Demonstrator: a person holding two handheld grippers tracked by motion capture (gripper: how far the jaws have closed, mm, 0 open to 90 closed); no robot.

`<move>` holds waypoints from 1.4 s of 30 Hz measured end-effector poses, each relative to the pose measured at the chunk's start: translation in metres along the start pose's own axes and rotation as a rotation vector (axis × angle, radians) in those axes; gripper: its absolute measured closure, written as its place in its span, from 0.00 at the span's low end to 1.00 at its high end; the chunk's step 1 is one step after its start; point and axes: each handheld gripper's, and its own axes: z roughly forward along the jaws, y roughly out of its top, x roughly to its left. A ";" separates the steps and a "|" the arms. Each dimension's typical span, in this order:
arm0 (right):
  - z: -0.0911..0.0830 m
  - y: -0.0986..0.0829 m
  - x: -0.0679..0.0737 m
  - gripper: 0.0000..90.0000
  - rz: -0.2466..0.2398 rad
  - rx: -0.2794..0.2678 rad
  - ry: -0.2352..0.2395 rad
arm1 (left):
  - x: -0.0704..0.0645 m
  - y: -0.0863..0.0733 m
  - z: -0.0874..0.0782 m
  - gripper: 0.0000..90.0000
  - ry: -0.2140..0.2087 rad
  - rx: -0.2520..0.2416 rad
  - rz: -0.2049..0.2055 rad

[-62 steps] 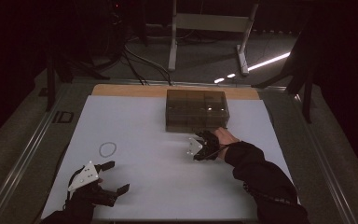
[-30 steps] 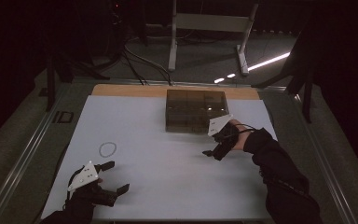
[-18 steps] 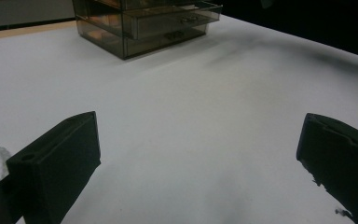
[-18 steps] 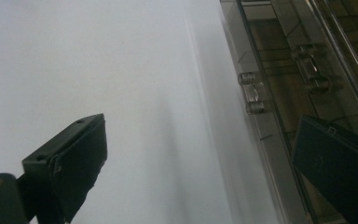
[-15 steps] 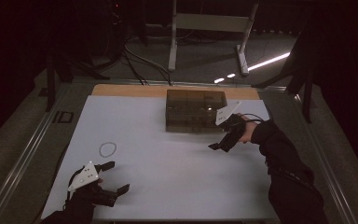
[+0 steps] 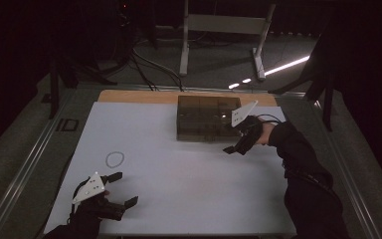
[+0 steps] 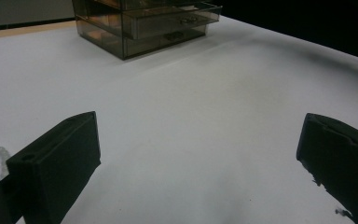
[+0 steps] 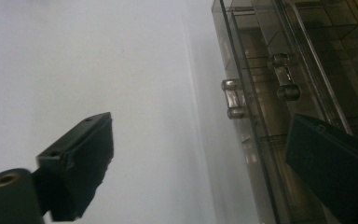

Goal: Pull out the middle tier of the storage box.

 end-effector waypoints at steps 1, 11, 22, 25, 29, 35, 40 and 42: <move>0.000 -0.001 -0.001 0.13 -0.009 0.002 0.007 | 0.000 0.000 0.000 0.01 0.000 0.000 0.001; 0.006 -0.007 -0.005 0.46 -0.112 0.021 -0.069 | 0.001 -0.001 0.000 0.01 -0.002 0.000 -0.006; 0.021 -0.012 -0.024 0.74 -0.208 0.050 -0.048 | 0.001 -0.001 0.001 0.01 -0.003 -0.001 -0.008; 0.023 -0.011 -0.027 0.75 -0.206 0.060 -0.054 | 0.001 -0.001 0.001 0.01 -0.003 -0.001 -0.009; 0.026 -0.011 -0.034 0.77 -0.191 0.079 -0.071 | 0.001 -0.001 0.001 0.01 -0.004 0.000 -0.008; 0.035 -0.012 -0.039 0.87 -0.187 0.122 -0.036 | 0.001 -0.001 0.001 0.01 -0.005 0.000 -0.008; 0.038 -0.011 -0.044 0.92 -0.174 0.147 -0.012 | 0.002 -0.001 0.001 0.01 -0.006 -0.001 -0.009; 0.040 -0.011 -0.043 0.93 -0.174 0.153 -0.003 | 0.002 -0.001 0.001 0.01 -0.005 0.000 -0.008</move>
